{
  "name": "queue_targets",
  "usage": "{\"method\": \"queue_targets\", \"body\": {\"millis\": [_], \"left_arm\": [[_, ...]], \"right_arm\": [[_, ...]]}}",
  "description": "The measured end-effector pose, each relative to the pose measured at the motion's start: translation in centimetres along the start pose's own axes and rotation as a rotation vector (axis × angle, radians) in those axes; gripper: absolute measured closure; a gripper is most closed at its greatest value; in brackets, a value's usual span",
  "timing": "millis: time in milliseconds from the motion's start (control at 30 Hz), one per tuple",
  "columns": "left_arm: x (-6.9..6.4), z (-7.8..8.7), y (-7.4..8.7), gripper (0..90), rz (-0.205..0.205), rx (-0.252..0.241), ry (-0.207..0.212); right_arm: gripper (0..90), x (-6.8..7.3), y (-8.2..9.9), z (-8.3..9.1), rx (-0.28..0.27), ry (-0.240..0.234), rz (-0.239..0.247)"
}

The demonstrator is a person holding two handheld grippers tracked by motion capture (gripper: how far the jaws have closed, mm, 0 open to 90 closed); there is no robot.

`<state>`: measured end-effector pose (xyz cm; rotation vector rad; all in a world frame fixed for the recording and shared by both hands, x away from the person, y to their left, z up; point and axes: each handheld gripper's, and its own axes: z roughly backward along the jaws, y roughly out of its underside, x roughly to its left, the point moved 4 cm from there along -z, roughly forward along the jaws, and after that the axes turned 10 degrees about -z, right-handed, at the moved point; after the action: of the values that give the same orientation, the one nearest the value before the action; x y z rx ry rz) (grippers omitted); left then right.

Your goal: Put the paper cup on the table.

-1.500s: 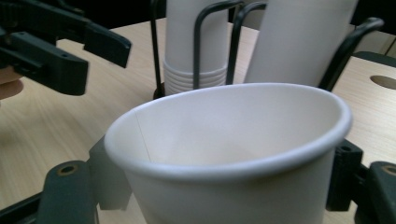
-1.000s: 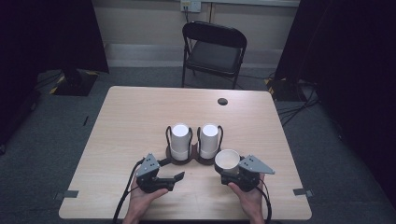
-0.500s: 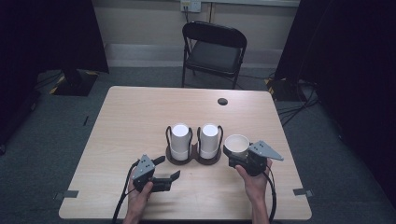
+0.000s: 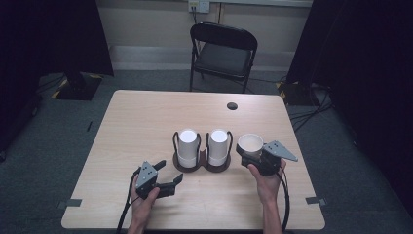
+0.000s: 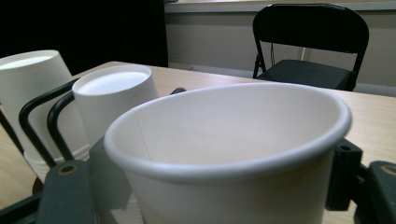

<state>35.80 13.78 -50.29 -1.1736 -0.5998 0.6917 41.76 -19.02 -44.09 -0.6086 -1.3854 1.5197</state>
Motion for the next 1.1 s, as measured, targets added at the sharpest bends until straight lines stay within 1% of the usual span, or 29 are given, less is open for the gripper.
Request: {"method": "queue_targets", "body": {"millis": [67, 167, 267, 333, 367, 400, 433, 467, 500, 533, 567, 600, 667, 733, 767, 800, 867, 933, 967, 1033, 1067, 1100], "left_arm": [[0.1, 0.0, 0.1, 16.2, 0.004, -0.014, -0.011], [0.2, 0.0, 0.1, 15.9, 0.018, -0.037, -0.003], [0.1, -0.2, -0.1, 15.7, 0.001, -0.027, -0.025], [0.1, -0.3, 0.0, 15.7, 0.001, -0.028, -0.023], [0.1, -0.3, 0.1, 15.7, 0.003, -0.028, -0.029], [0.0, -0.3, 0.1, 16.3, -0.008, -0.026, -0.041], [-0.2, -0.2, 0.1, 18.1, -0.025, -0.018, -0.061], [-0.4, -0.2, 0.0, 19.6, -0.030, -0.019, -0.057], [-0.6, -0.3, 0.0, 19.2, -0.036, -0.025, -0.045], [-0.7, -0.3, 0.0, 18.1, -0.039, -0.027, -0.042], [-0.8, -0.4, 0.0, 17.8, -0.032, -0.026, -0.047], [-0.8, -0.5, 0.1, 17.7, -0.039, -0.021, -0.050], [-1.0, -0.5, 0.1, 17.2, -0.038, -0.035, -0.059], [-1.0, -0.5, 0.1, 16.1, -0.051, -0.031, -0.068], [-1.0, -0.5, 0.1, 15.6, -0.051, -0.026, -0.068], [-1.0, -0.5, 0.1, 15.5, -0.056, -0.020, -0.062], [-1.0, -0.7, 0.1, 15.4, -0.048, -0.011, -0.043], [-1.2, -0.6, 0.1, 15.4, -0.075, -0.017, -0.041], [-1.2, -0.5, 0.1, 15.4, -0.082, -0.022, -0.050], [-1.2, -0.4, 0.1, 15.5, -0.075, -0.037, -0.083], [-1.2, -0.3, 0.1, 15.7, -0.070, -0.045, -0.093], [-1.1, -0.2, 0.1, 15.7, -0.061, -0.053, -0.099]], "right_arm": [[23.1, -0.2, -0.3, -0.4, -0.010, 0.004, 0.000], [23.1, -0.6, -0.6, -1.2, 0.001, 0.007, -0.005], [23.0, -0.9, -0.9, -1.8, 0.002, 0.007, -0.014], [23.0, -1.0, -1.3, -2.1, -0.002, 0.004, -0.021], [23.0, -1.2, -1.4, -2.3, -0.005, 0.008, -0.019], [23.0, -1.3, -1.6, -2.5, -0.004, 0.011, -0.017], [23.0, -1.5, -1.7, -2.8, -0.004, 0.016, -0.019], [23.0, -1.8, -1.9, -3.0, -0.011, 0.017, -0.028], [23.0, -2.0, -1.9, -3.1, -0.017, 0.015, -0.034], [23.0, -2.3, -2.0, -3.3, -0.022, 0.014, -0.055], [23.1, -2.6, -2.0, -3.5, -0.016, 0.020, -0.056], [23.0, -2.8, -2.0, -3.7, -0.007, 0.025, -0.053], [23.0, -3.2, -2.0, -4.2, -0.007, 0.032, -0.051], [23.0, -3.5, -1.9, -4.8, -0.002, 0.036, -0.051], [22.9, -3.7, -1.9, -5.2, 0.001, 0.040, -0.047], [22.9, -3.8, -1.8, -5.5, -0.002, 0.043, -0.047], [22.7, -4.2, -1.6, -6.1, -0.021, 0.032, -0.069], [22.6, -4.5, -1.3, -6.6, -0.030, 0.037, -0.078], [22.6, -4.7, -1.1, -6.9, -0.029, 0.036, -0.081], [22.6, -4.9, -0.7, -7.4, -0.031, 0.041, -0.083], [22.6, -5.0, -0.6, -7.6, -0.031, 0.045, -0.078], [22.6, -5.1, -0.4, -7.8, -0.032, 0.045, -0.084]]}}
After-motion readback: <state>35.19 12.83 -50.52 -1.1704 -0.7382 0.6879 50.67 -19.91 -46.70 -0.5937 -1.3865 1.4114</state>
